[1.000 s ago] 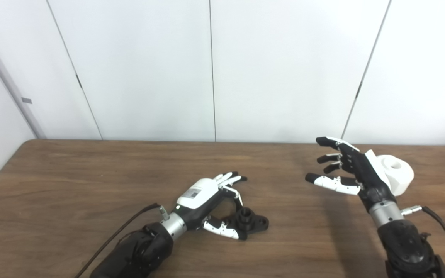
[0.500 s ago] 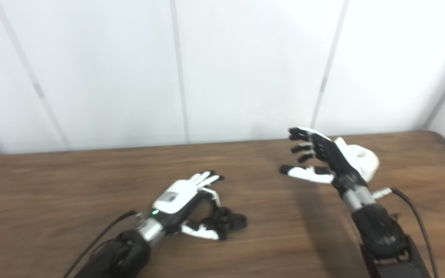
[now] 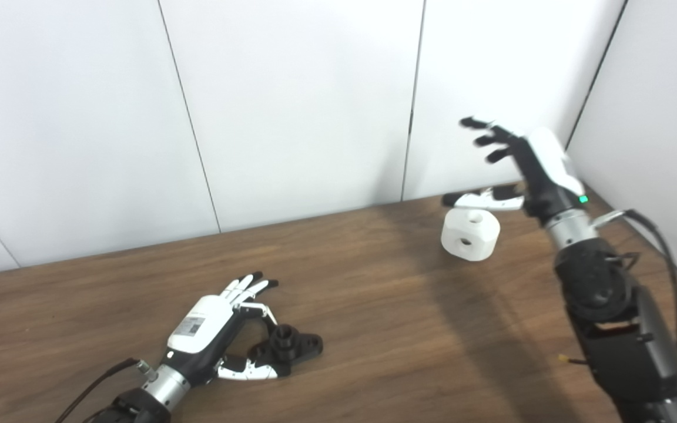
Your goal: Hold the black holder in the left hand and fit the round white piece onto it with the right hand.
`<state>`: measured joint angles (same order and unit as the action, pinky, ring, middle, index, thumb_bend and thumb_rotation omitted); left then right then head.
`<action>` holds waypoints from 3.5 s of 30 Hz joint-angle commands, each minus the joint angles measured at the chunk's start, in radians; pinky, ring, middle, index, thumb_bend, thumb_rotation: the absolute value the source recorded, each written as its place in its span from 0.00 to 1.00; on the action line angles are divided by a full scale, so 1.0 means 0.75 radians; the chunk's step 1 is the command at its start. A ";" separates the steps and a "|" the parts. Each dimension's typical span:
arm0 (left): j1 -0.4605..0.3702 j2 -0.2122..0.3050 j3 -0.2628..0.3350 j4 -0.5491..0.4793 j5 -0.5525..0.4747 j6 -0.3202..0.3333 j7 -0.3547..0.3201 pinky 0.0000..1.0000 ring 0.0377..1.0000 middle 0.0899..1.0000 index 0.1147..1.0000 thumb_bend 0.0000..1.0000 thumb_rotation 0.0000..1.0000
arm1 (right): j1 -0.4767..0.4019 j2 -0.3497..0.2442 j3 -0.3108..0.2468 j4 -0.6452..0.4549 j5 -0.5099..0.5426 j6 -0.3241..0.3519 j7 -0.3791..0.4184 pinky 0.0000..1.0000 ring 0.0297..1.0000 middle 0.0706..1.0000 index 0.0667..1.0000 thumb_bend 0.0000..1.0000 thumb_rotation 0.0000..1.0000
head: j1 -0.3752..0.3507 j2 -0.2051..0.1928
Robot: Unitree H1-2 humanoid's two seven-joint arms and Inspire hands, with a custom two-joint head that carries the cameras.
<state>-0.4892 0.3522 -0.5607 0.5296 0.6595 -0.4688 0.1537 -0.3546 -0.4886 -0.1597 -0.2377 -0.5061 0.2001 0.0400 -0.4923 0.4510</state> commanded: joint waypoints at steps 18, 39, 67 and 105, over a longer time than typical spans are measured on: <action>0.090 0.093 -0.041 0.111 0.071 0.030 -0.103 1.00 1.00 0.94 0.41 0.53 0.06 | 0.008 -0.131 -0.063 0.063 0.002 0.214 0.084 0.67 0.86 0.93 0.81 0.81 0.44 | -0.009 -0.022; 0.084 0.108 -0.058 0.145 0.064 0.001 -0.041 1.00 1.00 0.93 0.41 0.53 0.06 | -0.024 -0.040 0.047 0.431 0.143 0.164 0.033 0.83 0.97 1.00 0.91 1.00 0.61 | 0.003 -0.028; 0.089 0.115 -0.070 0.147 0.080 0.004 -0.020 1.00 1.00 0.93 0.41 0.53 0.07 | -0.078 -0.003 0.135 0.612 0.187 0.131 -0.053 0.82 0.95 0.99 0.88 1.00 0.53 | 0.019 -0.026; 0.107 0.124 -0.051 0.102 0.080 0.018 -0.034 1.00 1.00 0.93 0.41 0.53 0.06 | -0.127 0.065 0.212 0.725 0.201 0.074 -0.144 0.84 0.92 0.94 0.73 0.88 0.35 | 0.053 -0.002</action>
<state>-0.4882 0.3851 -0.5763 0.5489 0.6525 -0.4878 0.1927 -0.4125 -0.4481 -0.0064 0.3108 -0.3625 0.2836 -0.0677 -0.4510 0.4479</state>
